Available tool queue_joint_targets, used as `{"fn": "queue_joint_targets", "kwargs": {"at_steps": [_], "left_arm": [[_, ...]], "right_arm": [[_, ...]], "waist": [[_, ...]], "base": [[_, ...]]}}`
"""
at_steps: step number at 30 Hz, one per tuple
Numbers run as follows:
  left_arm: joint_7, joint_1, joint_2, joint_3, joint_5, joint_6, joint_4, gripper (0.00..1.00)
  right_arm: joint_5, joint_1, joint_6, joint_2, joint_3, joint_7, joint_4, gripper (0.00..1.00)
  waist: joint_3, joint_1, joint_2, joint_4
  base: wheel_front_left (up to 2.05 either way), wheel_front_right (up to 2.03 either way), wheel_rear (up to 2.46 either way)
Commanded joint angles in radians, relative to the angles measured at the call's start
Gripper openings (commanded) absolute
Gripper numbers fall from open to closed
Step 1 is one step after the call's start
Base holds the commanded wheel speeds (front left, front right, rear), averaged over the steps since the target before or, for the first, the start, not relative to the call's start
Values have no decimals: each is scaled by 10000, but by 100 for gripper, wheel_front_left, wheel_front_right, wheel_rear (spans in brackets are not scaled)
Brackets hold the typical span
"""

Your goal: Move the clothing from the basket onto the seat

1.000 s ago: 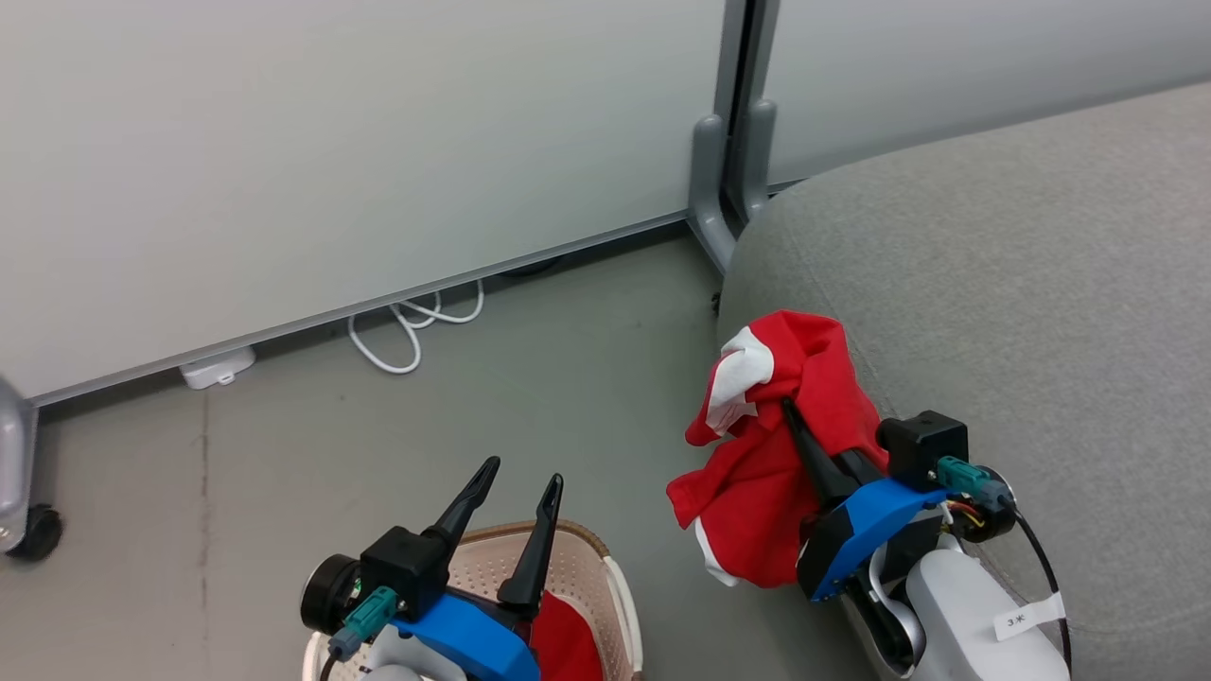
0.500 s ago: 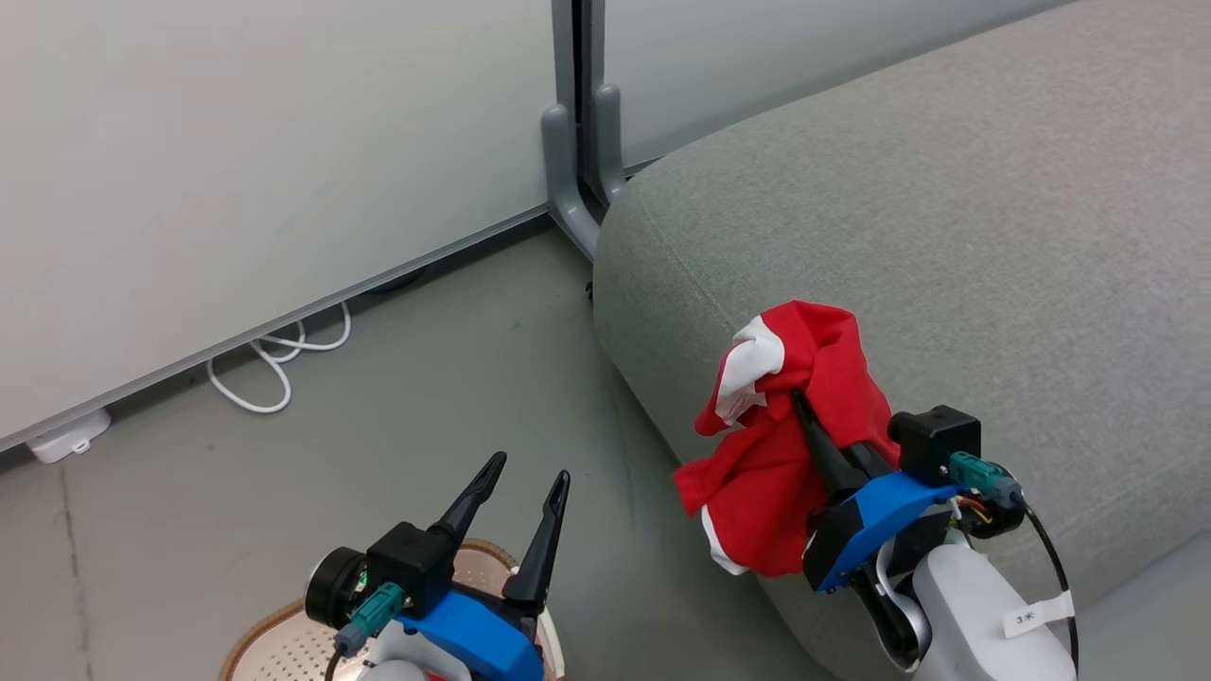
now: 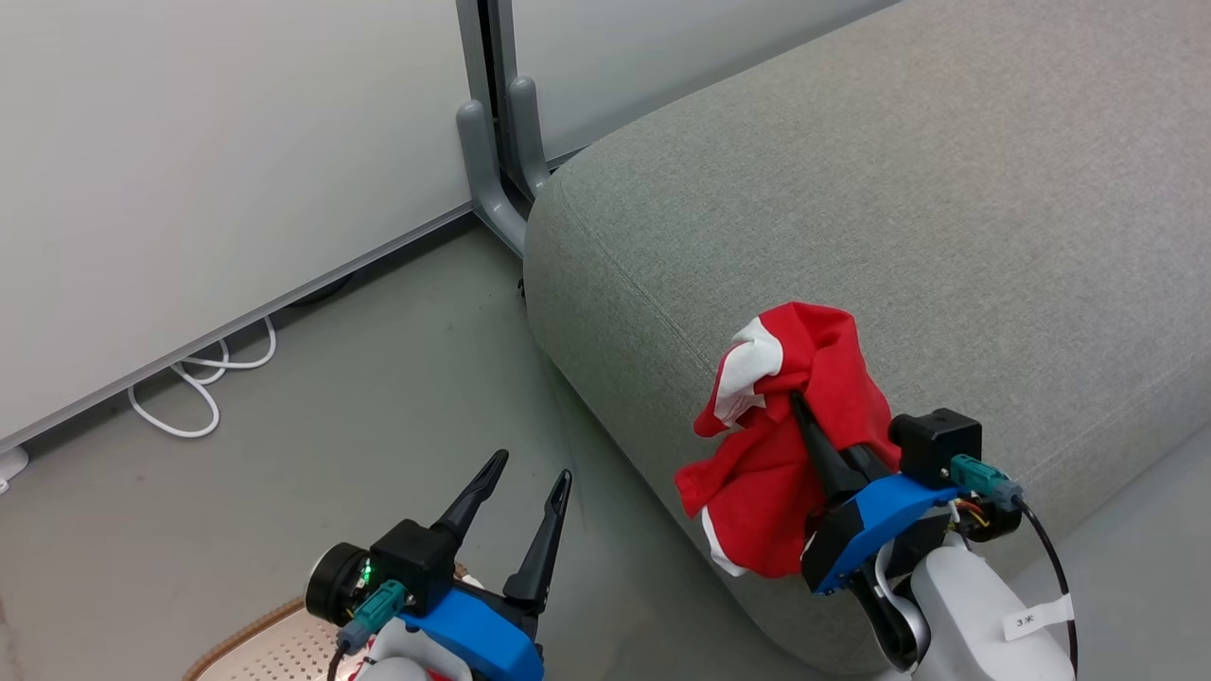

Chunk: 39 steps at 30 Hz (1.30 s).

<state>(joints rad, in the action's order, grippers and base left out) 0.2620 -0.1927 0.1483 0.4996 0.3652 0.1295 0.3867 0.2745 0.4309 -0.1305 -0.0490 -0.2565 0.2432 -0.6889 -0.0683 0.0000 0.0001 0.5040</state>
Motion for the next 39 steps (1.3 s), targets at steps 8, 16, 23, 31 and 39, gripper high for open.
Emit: {"fn": "queue_joint_targets", "kwargs": {"at_steps": [8,16,23,31,39], "left_arm": [[44,-211,131,131,35,14,43,100],[44,-213,151,55,13,14,-2,100],[44,-500,261,182,-62,14,-132,100],[46,-1218,563,459,-134,14,-294,100],[45,-2320,1020,1061,-239,14,-740,100]], "right_arm": [[62,30,-5,-26,149,114,-75,0],[-212,292,-5,-26,119,130,-90,0],[-500,1012,-5,-28,586,-49,19,0],[-593,2765,-5,-147,2631,-519,-8,3],[-1182,4801,-5,-1547,5259,-844,26,0]], "waist": [[-61,0,-1,-82],[-182,0,-1,-181],[-647,0,-1,-466],[-1823,0,-1,-1196],[-3773,0,-1,-2259]], "base": [[0,0,0],[0,0,0],[0,0,0],[0,0,0],[0,0,0]]}}
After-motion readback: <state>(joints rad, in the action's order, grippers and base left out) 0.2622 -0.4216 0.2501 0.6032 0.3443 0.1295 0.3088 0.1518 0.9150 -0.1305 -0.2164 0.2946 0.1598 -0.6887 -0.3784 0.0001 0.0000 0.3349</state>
